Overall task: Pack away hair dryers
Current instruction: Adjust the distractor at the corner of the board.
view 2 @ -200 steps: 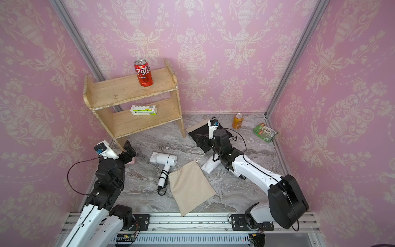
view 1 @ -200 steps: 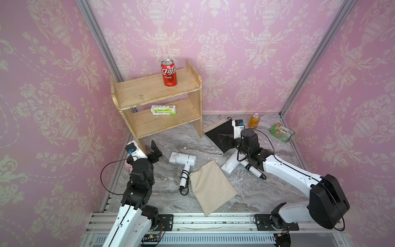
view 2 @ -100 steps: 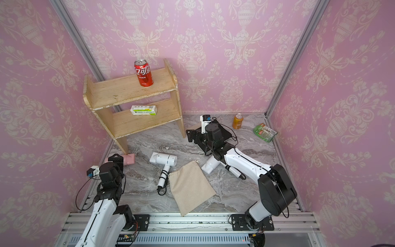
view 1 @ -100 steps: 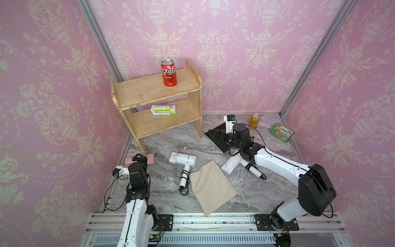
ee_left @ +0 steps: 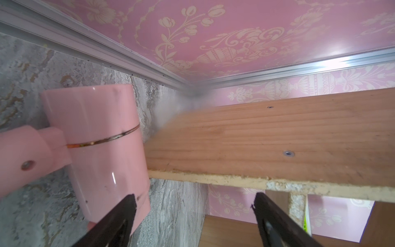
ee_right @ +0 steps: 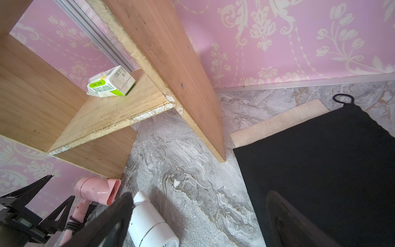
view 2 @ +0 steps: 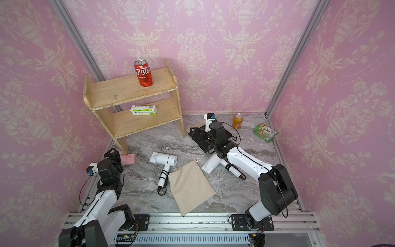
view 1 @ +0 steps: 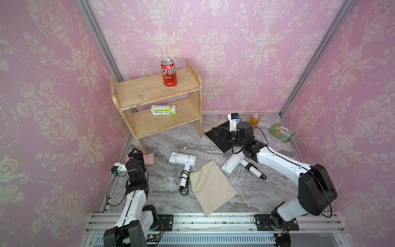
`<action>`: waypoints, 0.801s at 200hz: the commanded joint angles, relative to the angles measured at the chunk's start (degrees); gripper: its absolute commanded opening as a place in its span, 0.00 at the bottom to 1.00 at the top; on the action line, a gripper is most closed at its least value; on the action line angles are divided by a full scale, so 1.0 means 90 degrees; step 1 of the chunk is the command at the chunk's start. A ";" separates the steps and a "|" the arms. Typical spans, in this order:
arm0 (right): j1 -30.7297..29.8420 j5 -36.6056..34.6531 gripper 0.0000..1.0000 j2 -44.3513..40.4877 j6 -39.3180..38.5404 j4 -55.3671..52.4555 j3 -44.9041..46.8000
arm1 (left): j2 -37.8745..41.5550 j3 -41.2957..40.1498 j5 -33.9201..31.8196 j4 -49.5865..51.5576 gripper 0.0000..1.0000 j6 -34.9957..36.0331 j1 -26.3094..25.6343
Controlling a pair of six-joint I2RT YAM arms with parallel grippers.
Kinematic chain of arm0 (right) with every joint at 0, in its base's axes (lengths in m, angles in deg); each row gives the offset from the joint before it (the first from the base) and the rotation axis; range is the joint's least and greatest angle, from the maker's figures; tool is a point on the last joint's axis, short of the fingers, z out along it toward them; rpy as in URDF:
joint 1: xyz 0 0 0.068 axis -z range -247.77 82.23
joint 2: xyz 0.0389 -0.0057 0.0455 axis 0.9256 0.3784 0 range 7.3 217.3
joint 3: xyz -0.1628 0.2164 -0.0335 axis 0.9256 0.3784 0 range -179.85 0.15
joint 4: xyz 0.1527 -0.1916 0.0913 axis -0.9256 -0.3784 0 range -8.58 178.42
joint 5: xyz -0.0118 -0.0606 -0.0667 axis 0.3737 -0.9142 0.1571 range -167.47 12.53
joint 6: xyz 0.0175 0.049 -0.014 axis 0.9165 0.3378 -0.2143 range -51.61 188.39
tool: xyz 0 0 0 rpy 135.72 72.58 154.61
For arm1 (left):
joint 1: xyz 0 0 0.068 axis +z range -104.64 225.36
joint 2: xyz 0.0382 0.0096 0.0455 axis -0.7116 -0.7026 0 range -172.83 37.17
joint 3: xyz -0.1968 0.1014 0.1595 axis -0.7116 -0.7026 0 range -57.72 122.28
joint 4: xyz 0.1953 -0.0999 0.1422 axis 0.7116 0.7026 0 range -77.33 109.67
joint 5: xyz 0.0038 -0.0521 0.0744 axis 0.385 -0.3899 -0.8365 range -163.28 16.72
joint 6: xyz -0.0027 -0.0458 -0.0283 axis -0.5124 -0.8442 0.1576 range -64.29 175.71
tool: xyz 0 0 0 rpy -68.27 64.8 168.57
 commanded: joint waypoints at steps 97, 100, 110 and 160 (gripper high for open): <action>0.0126 0.0075 0.99 -0.0123 -0.0032 0.0080 0.0168 | -0.1800 0.0683 0.0741 -0.1803 0.88 0.0241 0.0300; 0.0122 0.0075 0.99 -0.0123 -0.0034 0.0079 0.0168 | -0.1820 0.0702 0.0751 -0.1824 0.88 0.0252 0.0313; 0.0126 0.0065 1.00 -0.0133 -0.0053 0.0059 0.0165 | -0.1952 0.0758 0.0795 -0.1916 0.88 0.0288 0.0331; 0.0136 0.0050 1.00 -0.0133 -0.0073 0.0014 0.0149 | -0.2574 0.1108 0.0884 -0.2266 0.88 0.0425 0.0348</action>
